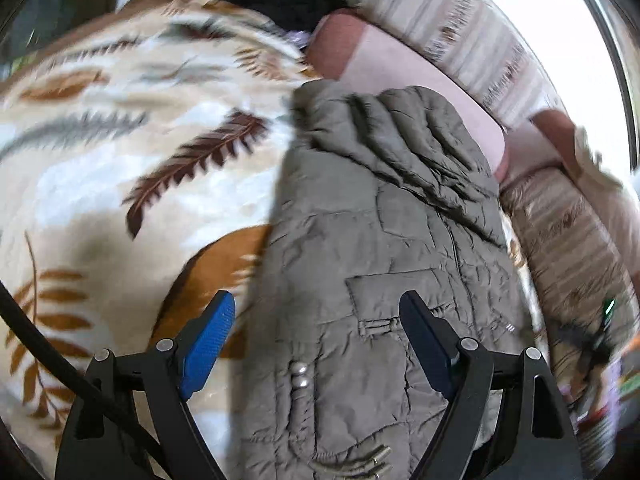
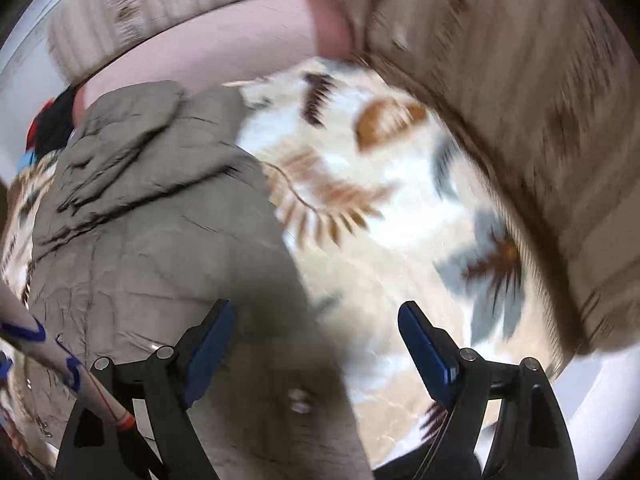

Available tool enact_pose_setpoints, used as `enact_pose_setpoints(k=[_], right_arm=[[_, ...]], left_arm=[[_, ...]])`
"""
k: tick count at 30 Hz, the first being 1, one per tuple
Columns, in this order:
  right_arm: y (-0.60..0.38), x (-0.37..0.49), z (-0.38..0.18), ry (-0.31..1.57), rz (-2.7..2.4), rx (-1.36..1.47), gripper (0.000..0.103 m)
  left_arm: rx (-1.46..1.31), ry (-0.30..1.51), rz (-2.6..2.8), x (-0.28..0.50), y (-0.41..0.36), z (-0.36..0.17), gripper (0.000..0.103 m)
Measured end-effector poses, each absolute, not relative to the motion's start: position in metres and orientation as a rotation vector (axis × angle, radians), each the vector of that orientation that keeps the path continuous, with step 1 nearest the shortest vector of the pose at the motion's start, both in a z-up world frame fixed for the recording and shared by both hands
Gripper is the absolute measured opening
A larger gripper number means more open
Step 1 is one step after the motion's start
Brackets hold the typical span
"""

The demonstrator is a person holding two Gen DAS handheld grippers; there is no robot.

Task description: Fold large clothes

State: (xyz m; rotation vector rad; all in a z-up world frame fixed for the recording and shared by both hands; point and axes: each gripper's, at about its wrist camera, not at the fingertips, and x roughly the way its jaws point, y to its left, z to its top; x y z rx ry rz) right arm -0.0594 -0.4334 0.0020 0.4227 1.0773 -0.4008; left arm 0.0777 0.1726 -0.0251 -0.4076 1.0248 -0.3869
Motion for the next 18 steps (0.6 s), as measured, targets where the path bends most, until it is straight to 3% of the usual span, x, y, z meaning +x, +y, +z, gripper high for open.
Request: enact_pose_setpoints(k=[10,18], right_arm=[[-0.45,-0.069,-0.053,1.067,-0.195,0.678,0.088],[-0.443,-0.056,-0.065,1.055,-0.096,0.725,0.089]], left_arm=[[-0.664,1.219,-0.451,0.105,0.181,-0.08,0.083],[-0.743,1.241,-0.53,0.104,0.172,-0.091,0.084]])
